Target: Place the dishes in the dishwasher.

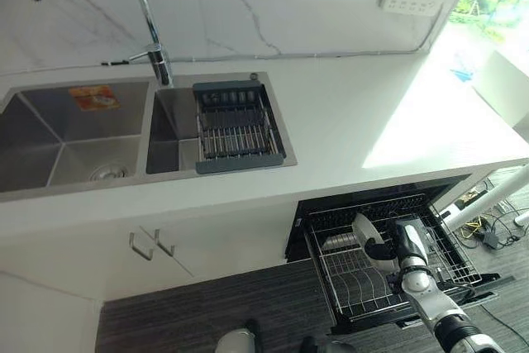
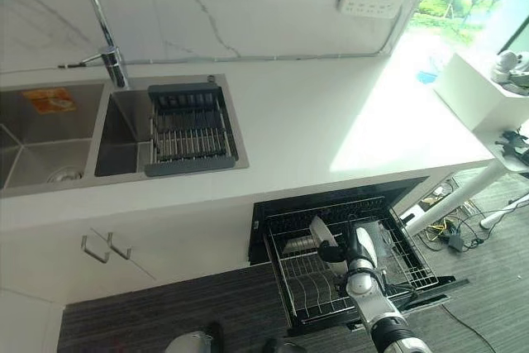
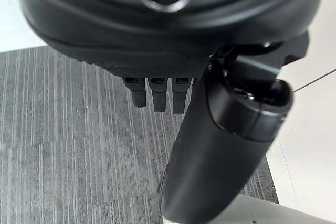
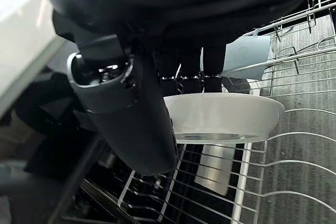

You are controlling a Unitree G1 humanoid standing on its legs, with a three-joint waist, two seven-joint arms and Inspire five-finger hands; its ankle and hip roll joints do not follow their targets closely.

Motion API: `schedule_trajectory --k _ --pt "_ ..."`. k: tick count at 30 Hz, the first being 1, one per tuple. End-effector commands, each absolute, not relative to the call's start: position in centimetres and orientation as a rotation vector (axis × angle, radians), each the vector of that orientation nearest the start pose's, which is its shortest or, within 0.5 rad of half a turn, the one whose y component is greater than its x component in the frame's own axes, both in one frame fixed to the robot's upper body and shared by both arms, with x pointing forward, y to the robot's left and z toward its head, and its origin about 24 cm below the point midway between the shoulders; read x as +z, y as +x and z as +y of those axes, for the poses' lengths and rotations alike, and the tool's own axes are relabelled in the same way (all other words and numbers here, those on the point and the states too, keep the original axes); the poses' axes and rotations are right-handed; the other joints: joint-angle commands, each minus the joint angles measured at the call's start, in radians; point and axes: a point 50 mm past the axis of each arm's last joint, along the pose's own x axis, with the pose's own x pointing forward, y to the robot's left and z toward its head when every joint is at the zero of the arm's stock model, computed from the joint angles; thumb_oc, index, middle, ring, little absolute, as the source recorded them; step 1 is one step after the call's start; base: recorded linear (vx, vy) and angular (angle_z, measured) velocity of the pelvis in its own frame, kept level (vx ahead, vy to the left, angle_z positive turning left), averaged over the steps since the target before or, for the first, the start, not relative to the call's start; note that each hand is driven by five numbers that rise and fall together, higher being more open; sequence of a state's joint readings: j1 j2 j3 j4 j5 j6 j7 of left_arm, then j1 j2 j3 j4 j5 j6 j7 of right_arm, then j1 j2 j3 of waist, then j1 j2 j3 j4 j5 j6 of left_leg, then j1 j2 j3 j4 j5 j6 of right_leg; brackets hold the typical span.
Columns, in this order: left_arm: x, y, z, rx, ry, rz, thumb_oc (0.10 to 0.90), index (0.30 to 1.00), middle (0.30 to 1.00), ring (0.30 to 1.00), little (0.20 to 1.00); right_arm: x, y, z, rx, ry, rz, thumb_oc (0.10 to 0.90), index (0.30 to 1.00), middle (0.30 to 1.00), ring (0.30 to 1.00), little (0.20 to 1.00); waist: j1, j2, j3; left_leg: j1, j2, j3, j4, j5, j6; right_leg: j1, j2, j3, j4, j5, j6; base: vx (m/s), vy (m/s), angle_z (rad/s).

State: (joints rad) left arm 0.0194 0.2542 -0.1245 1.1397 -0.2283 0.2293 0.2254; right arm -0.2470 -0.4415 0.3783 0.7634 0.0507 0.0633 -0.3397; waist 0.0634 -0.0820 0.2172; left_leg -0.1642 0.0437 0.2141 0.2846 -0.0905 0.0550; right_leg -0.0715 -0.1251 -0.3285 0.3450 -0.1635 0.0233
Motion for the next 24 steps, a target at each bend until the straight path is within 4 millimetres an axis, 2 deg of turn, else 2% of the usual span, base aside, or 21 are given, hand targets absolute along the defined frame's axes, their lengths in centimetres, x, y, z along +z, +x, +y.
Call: schedule_trajectory --k 1,3,4,5,6,10,15,17,19,24 --pt "-15.0 8.3 27.2 0.417 0.368 1.353 0.800 0.900 0.900 0.900 0.900 -1.7 28.8 -25.2 -0.292 -0.760 0.373 0.400 0.300 0.300 0.300 0.300 0.010 0.026 0.004 0.074 0.037 0.011 0.015 -0.154 -0.037 -0.003 -0.020 0.046 -0.045 0.025 0.118 -0.01 -0.070 0.25" --pt "-14.6 9.5 27.7 0.407 0.414 1.321 0.800 0.900 0.900 0.900 0.900 -1.5 29.3 -25.1 -0.315 -0.808 0.368 0.400 0.300 0.300 0.300 0.300 0.018 0.026 0.024 0.056 0.037 0.004 0.015 -0.144 -0.033 -0.013 -0.011 0.042 -0.045 0.034 0.115 -0.09 -0.104 0.18" --pt "-13.9 11.3 28.3 0.308 0.565 1.241 0.800 0.900 0.900 0.900 0.900 -0.8 30.0 -24.9 -0.362 -0.862 0.323 0.400 0.300 0.300 0.300 0.300 0.022 0.028 0.050 0.033 0.040 -0.004 0.015 -0.132 -0.030 -0.028 -0.002 0.040 -0.045 0.043 0.112 -0.15 -0.107 0.20" --pt "-13.7 12.0 28.4 0.291 0.594 1.212 0.800 0.900 0.900 0.900 0.900 -0.5 30.2 -24.9 -0.377 -0.877 0.306 0.400 0.300 0.300 0.300 0.300 0.022 0.029 0.061 0.024 0.042 -0.007 0.015 -0.128 -0.029 -0.034 0.002 0.038 -0.045 0.046 0.111 -0.26 -0.078 0.26" --pt "-12.8 14.7 28.0 0.298 0.590 1.136 0.800 0.900 0.900 0.900 0.900 1.2 31.5 -25.1 -0.450 -0.909 0.259 0.400 0.300 0.300 0.300 0.300 0.022 0.048 0.113 -0.012 0.044 -0.020 0.015 -0.105 -0.028 -0.058 0.015 0.034 -0.045 0.055 0.103 -0.22 -0.023 0.22" --pt "-11.7 17.8 27.4 0.317 0.553 1.076 0.800 0.900 0.900 0.900 0.900 3.2 33.2 -25.2 -0.509 -0.935 0.225 0.400 0.300 0.300 0.300 0.300 0.023 0.068 0.166 -0.069 0.037 -0.032 0.015 -0.087 -0.032 -0.105 0.020 0.039 -0.045 0.054 0.095 -0.20 0.007 0.08" --pt "-11.1 19.4 26.8 0.327 0.534 1.034 0.800 0.900 0.900 0.900 0.900 4.4 34.1 -25.5 -0.558 -0.971 0.201 0.400 0.300 0.300 0.300 0.300 0.033 0.088 0.206 -0.129 0.026 -0.047 0.015 -0.064 -0.038 -0.143 0.027 0.034 -0.045 0.050 0.077 -0.10 0.013 0.07" --pt "-10.6 20.9 26.0 0.303 0.527 0.976 0.800 0.900 0.900 0.900 0.900 5.6 34.6 -26.2 -0.620 -0.987 0.187 0.400 0.300 0.300 0.300 0.300 0.036 0.118 0.249 -0.173 0.015 -0.058 0.015 -0.040 -0.039 -0.183 0.035 0.019 -0.045 0.060 0.057 -0.14 0.101 0.20" --pt "-10.5 21.1 25.8 0.289 0.528 0.963 0.800 0.900 0.900 0.900 0.900 5.7 34.6 -26.4 -0.637 -0.981 0.185 0.400 0.300 0.300 0.300 0.300 0.036 0.120 0.259 -0.161 0.005 -0.058 0.015 -0.056 -0.042 -0.188 0.026 0.027 -0.022 0.036 0.064 0.00 0.079 0.09" --pt "-10.2 22.0 25.0 0.300 0.494 0.927 0.800 0.900 0.900 0.900 0.900 6.2 35.0 -26.3 -0.642 -0.987 0.170 0.400 0.300 0.300 0.300 0.300 0.031 0.117 0.288 -0.173 -0.013 -0.048 0.015 -0.049 -0.030 -0.252 -0.003 0.031 0.062 0.014 0.059 -0.05 0.053 0.02"
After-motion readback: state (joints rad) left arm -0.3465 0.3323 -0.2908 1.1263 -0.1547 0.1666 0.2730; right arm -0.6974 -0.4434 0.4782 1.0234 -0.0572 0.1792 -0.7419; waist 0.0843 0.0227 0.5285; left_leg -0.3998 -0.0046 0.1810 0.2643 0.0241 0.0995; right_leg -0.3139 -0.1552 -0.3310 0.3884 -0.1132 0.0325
